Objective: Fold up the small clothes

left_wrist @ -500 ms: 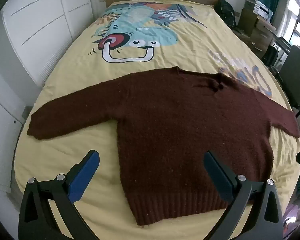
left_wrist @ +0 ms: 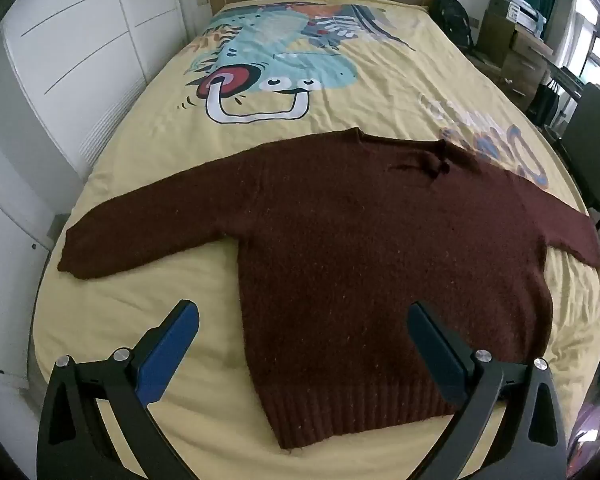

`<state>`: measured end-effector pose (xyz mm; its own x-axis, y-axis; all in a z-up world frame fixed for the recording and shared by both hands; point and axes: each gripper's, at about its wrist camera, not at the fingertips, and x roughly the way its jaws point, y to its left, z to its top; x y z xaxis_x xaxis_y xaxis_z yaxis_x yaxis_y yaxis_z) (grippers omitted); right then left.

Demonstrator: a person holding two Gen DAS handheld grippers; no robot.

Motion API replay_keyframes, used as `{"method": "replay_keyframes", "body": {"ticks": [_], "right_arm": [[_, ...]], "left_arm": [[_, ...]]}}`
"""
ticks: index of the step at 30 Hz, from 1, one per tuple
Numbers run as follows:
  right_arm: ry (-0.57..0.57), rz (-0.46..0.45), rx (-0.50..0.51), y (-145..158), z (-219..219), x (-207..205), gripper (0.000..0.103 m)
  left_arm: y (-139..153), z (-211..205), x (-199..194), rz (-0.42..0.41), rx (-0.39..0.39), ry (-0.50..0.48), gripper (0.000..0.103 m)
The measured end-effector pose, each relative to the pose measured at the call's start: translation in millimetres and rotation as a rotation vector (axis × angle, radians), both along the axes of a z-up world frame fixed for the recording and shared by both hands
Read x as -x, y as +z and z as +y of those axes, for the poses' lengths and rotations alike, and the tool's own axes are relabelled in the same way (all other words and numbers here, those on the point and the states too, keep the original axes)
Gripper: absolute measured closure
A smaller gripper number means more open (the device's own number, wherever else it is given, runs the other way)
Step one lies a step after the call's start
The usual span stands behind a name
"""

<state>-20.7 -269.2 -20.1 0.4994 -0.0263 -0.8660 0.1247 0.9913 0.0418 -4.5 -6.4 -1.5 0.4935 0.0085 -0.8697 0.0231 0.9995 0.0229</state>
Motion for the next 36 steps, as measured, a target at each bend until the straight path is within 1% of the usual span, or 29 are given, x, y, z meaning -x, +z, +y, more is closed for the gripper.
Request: {"method": "replay_keyframes", "body": {"ticks": [3, 28, 36], "right_arm": [[0.002, 0.002, 0.004, 1.3, 1.7, -1.0, 0.001], [0.009, 0.009, 0.011, 1.0, 1.0, 1.4, 0.001], [0.007, 0.008, 0.014, 1.3, 0.2, 1.5, 0.001]], "left_arm": [[-0.8, 4.5, -0.3, 0.0, 0.002, -0.003, 0.001], [-3.0, 0.1, -0.4, 0.006, -0.02, -0.004, 0.001], [-5.5, 0.1, 0.0, 0.011, -0.014, -0.003, 0.001]]}}
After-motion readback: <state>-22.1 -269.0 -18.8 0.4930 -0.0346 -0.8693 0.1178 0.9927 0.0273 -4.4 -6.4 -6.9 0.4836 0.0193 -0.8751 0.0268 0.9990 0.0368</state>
